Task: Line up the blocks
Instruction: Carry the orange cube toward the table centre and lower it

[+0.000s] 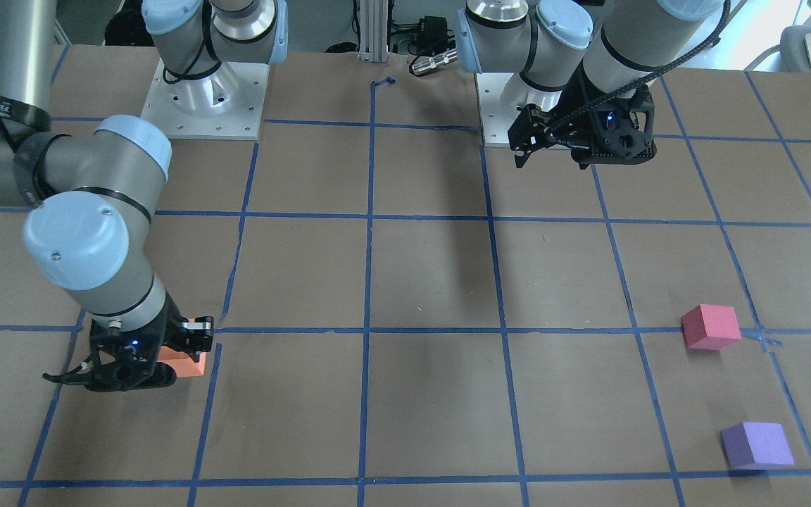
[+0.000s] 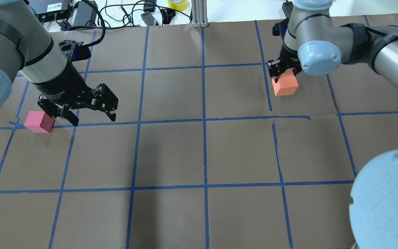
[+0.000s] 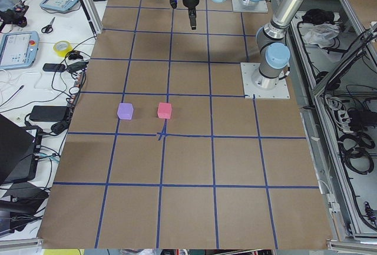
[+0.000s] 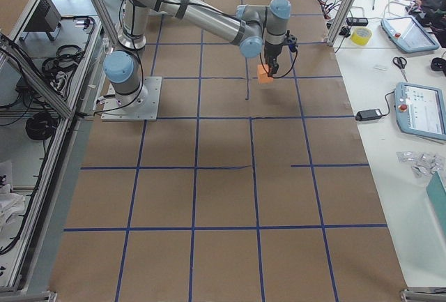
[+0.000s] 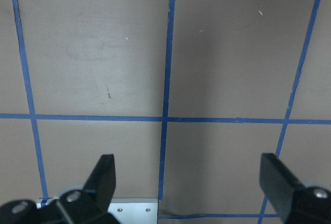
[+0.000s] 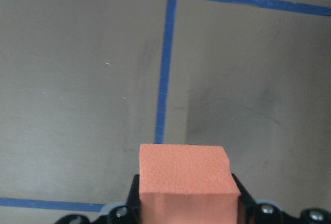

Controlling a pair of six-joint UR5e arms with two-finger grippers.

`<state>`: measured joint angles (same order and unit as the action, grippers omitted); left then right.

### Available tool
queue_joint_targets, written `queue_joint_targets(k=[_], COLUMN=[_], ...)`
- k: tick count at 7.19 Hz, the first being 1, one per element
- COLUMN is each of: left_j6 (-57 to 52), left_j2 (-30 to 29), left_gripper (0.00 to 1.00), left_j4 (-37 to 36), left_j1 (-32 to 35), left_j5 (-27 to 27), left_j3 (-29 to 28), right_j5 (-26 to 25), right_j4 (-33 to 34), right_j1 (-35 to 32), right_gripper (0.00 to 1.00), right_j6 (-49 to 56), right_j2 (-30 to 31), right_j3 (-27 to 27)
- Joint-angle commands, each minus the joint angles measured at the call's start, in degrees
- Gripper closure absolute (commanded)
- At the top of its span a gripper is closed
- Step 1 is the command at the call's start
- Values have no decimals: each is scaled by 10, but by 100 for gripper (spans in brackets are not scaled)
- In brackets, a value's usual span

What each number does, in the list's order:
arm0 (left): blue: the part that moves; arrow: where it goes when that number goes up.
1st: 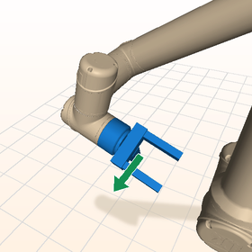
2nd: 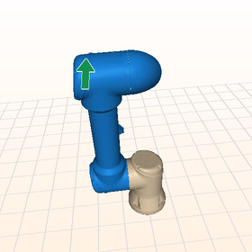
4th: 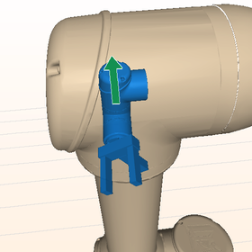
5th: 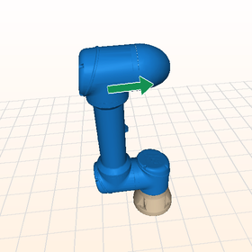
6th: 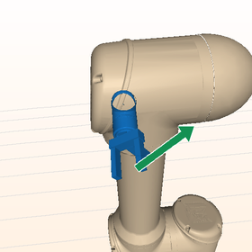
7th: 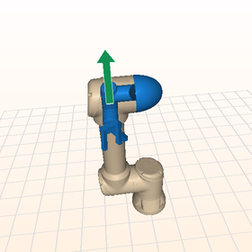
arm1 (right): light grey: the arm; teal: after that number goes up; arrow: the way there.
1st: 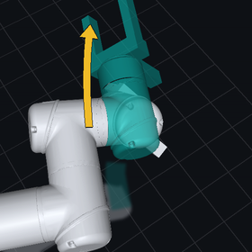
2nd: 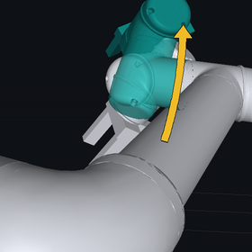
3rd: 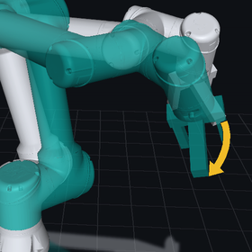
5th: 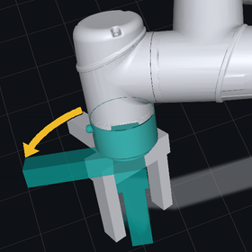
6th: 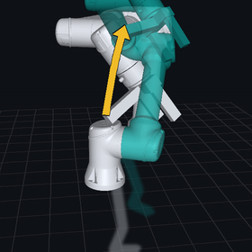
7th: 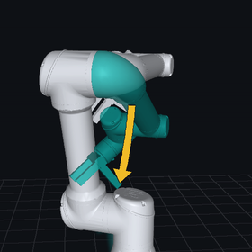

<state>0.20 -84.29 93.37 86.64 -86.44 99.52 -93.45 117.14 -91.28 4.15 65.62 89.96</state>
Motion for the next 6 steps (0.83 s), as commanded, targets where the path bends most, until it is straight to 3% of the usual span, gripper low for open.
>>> queue_joint_targets(k=[1, 3, 4, 5, 6], left_j6=[0, -6, -15, -33, -55], left_j2=[-3, -12, -18, -23, -25], left_gripper=[0, 0, 0, 0, 0], left_j4=[-6, -17, -75, -87, -87], left_j1=[-1, -7, -8, -8, -8], left_j5=[-1, 0, 0, -6, -45], left_j3=[-9, -13, -13, -13, -21], right_j5=[19, 34, 34, 34, 35], right_j4=[-12, -8, -9, -2, -1], right_j1=[-77, -138, -161, -179, -191], right_gripper=[98, 93, 93, 93, 93], right_j6=[-111, -213, -243, -271, -292], right_j2=[-26, -86, -116, -145, -171], right_j3=[-52, -116, -147, -166, -192])
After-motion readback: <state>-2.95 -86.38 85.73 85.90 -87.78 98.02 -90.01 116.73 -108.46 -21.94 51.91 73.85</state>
